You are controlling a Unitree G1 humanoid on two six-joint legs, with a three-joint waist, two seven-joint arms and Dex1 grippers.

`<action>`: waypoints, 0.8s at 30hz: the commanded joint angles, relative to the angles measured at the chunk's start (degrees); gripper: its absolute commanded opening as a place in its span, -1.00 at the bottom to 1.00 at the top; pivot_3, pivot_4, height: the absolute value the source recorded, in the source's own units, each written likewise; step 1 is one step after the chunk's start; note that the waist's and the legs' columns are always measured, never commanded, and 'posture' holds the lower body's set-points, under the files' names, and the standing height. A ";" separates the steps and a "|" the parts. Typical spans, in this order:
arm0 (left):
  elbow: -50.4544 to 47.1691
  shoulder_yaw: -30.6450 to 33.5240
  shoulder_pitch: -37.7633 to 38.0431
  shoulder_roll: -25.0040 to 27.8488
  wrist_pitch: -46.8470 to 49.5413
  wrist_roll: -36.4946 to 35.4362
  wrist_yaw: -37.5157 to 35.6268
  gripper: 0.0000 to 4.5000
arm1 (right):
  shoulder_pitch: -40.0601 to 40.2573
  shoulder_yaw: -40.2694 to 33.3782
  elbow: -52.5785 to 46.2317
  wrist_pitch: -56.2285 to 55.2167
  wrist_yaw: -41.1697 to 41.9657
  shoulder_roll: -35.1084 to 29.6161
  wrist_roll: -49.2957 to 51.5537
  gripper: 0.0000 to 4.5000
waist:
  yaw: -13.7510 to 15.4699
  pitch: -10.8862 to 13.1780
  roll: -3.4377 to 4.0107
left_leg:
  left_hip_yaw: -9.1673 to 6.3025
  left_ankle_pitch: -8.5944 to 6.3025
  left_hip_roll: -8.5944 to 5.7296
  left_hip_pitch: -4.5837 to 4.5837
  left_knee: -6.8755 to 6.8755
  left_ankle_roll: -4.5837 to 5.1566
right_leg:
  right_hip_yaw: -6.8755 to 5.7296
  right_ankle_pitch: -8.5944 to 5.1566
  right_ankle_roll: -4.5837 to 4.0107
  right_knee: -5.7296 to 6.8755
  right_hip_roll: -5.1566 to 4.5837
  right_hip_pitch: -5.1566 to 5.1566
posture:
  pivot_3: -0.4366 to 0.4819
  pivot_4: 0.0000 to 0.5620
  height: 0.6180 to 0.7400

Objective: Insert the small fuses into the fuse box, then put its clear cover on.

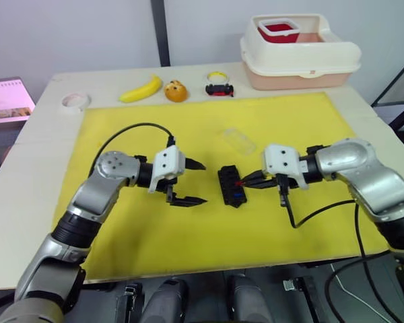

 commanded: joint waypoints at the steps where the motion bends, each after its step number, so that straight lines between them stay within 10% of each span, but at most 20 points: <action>1: -1.80 0.07 0.53 -0.03 -1.77 0.57 0.15 0.99 | -1.48 -0.17 1.00 -2.91 1.23 0.90 -2.26 -1.00 | 0.05 0.00 0.00 | 0.00 0.00 0.00 0.00 0.00 0.00 | 0.00 0.00 0.00 0.00 0.00 0.00 | -0.05 -0.47 1.00; 24: -1.58 0.01 0.39 -1.48 -1.89 2.13 0.24 0.99 | -0.81 -0.73 4.21 -6.56 4.62 3.86 -7.18 -1.00 | 0.07 0.00 0.00 | -0.01 0.01 -0.01 0.00 0.08 -0.01 | 0.00 0.00 0.00 0.07 0.00 0.01 | -0.05 -0.47 1.00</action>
